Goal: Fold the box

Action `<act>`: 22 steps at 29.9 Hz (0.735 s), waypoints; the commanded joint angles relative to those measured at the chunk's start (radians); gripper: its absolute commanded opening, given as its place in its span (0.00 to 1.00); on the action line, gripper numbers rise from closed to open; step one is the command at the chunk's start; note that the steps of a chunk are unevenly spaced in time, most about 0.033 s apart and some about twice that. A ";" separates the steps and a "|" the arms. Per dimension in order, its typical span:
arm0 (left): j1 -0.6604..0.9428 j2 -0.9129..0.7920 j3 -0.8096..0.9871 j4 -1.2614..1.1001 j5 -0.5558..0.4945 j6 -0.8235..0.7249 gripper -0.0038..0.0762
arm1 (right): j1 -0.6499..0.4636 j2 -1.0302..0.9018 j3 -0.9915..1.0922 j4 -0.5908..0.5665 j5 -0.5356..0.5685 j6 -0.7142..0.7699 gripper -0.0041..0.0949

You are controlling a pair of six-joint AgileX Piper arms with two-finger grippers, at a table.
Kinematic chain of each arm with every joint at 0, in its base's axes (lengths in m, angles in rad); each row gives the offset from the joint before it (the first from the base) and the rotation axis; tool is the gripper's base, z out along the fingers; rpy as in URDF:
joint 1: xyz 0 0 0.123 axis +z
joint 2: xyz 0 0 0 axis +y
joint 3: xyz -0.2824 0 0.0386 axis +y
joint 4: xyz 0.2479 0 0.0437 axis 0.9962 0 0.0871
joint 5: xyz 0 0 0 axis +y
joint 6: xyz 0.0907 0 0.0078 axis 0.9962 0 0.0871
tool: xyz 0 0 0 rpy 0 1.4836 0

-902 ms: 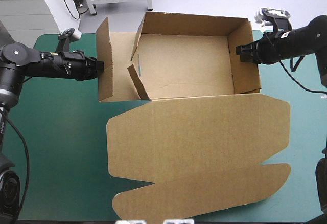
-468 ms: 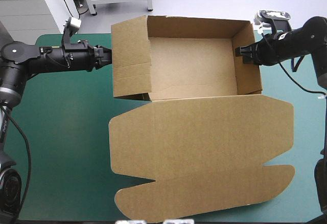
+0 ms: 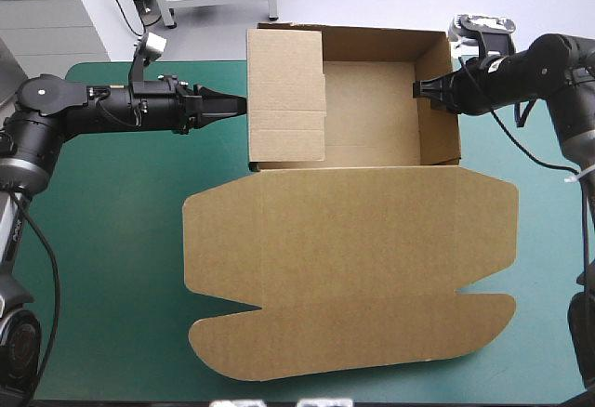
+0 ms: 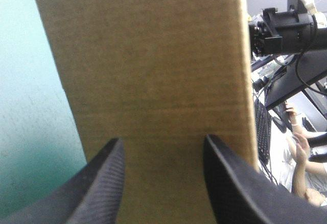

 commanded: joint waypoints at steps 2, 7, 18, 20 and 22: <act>-0.007 -0.039 -0.028 -0.136 0.065 0.033 0.60 | 0.003 -0.042 -0.030 0.032 -0.057 0.032 0.02; -0.007 -0.039 -0.028 -0.172 0.065 0.033 0.61 | 0.013 -0.042 -0.030 0.032 -0.059 0.034 0.02; -0.097 -0.039 -0.028 0.001 0.031 0.001 0.70 | 0.058 -0.042 -0.030 -0.009 -0.076 0.075 0.03; -0.124 -0.039 -0.030 0.021 0.009 -0.021 0.70 | 0.076 -0.042 -0.030 -0.048 -0.076 0.097 0.03; -0.147 -0.039 -0.032 0.026 -0.020 -0.037 0.70 | 0.096 -0.042 -0.030 -0.080 -0.076 0.113 0.03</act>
